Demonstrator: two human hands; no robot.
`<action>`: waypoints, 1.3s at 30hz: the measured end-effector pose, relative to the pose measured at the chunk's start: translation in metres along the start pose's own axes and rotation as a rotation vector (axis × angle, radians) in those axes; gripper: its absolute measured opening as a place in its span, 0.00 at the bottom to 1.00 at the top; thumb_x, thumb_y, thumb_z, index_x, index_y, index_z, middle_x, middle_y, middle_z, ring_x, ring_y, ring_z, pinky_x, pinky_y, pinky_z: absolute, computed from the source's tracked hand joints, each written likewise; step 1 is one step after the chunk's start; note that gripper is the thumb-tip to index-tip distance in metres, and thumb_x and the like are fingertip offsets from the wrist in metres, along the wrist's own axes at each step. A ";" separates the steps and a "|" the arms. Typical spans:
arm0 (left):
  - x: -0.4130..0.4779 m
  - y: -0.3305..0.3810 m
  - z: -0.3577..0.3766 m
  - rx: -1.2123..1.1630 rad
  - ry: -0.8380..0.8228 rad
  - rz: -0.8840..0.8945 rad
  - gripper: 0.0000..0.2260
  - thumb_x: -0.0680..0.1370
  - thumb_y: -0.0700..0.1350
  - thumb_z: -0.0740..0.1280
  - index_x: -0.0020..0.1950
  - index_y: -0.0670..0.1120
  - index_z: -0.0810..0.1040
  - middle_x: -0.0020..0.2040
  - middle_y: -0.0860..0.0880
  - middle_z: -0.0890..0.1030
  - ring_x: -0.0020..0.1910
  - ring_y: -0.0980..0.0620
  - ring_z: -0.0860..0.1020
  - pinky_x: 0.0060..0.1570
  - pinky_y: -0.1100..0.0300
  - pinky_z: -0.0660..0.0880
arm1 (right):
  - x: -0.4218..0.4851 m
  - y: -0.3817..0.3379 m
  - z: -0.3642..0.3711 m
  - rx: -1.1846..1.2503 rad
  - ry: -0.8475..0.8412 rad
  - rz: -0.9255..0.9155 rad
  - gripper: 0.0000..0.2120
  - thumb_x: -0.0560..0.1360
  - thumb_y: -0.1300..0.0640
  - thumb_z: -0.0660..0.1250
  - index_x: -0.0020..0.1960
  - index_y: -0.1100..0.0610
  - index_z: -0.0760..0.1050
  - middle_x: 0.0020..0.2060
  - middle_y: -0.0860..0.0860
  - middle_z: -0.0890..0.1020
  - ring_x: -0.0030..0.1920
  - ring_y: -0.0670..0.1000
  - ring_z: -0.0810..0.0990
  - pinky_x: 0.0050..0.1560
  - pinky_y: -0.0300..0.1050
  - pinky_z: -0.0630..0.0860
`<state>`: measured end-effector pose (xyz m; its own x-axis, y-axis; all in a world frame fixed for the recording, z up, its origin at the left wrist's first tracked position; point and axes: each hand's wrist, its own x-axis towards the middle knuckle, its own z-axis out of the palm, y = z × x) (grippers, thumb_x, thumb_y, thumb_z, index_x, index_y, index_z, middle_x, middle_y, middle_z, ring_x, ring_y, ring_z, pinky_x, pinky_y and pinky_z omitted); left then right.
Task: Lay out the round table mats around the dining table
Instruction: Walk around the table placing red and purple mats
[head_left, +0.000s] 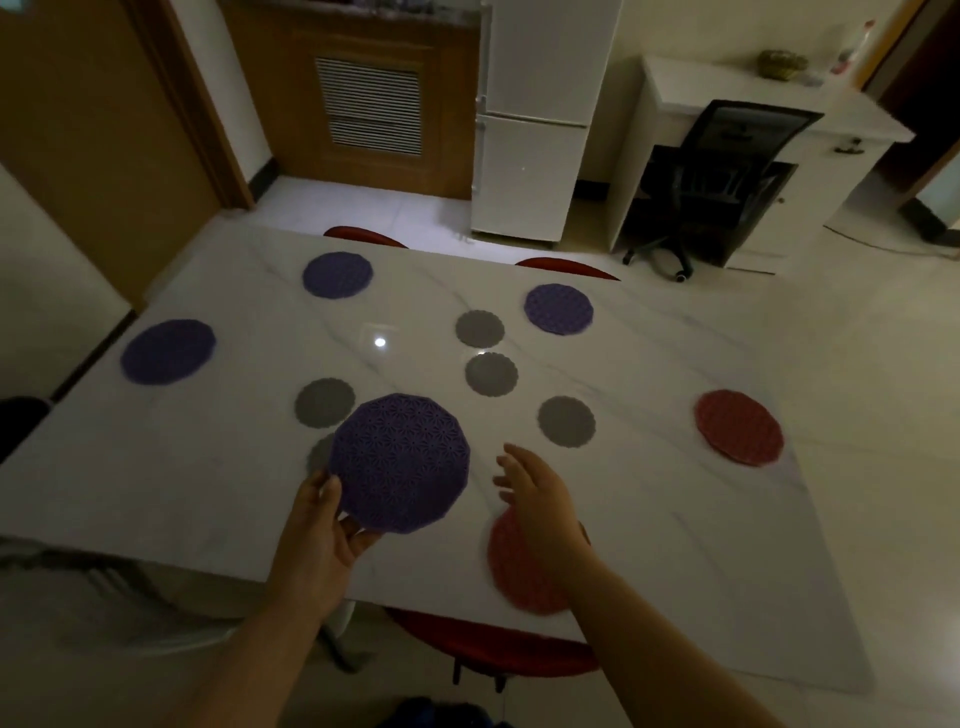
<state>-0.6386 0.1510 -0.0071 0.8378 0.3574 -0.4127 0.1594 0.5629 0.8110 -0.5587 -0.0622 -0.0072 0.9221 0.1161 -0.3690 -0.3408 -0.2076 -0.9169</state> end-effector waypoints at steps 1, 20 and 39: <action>-0.001 0.004 -0.003 0.002 0.005 0.008 0.12 0.77 0.52 0.62 0.61 0.57 0.75 0.60 0.49 0.80 0.50 0.50 0.83 0.40 0.56 0.81 | 0.001 -0.014 0.012 0.083 -0.065 -0.004 0.15 0.80 0.51 0.59 0.64 0.54 0.72 0.55 0.50 0.80 0.53 0.49 0.81 0.52 0.42 0.77; 0.064 0.134 -0.169 0.090 0.042 -0.023 0.09 0.81 0.48 0.59 0.60 0.55 0.73 0.58 0.46 0.80 0.50 0.44 0.83 0.39 0.53 0.82 | 0.013 -0.068 0.248 0.040 -0.121 0.004 0.10 0.76 0.63 0.65 0.54 0.50 0.75 0.42 0.49 0.84 0.40 0.46 0.84 0.36 0.36 0.80; 0.149 0.130 -0.244 1.275 -0.160 -0.208 0.05 0.76 0.38 0.62 0.47 0.45 0.77 0.43 0.43 0.81 0.41 0.45 0.79 0.42 0.54 0.77 | 0.028 0.011 0.327 -0.492 -0.005 0.374 0.14 0.74 0.59 0.66 0.60 0.57 0.73 0.48 0.54 0.82 0.44 0.50 0.83 0.48 0.47 0.82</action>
<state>-0.6208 0.4595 -0.0640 0.7759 0.2078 -0.5957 0.5999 -0.5353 0.5946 -0.5963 0.2563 -0.0771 0.7553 -0.0464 -0.6538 -0.5150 -0.6589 -0.5483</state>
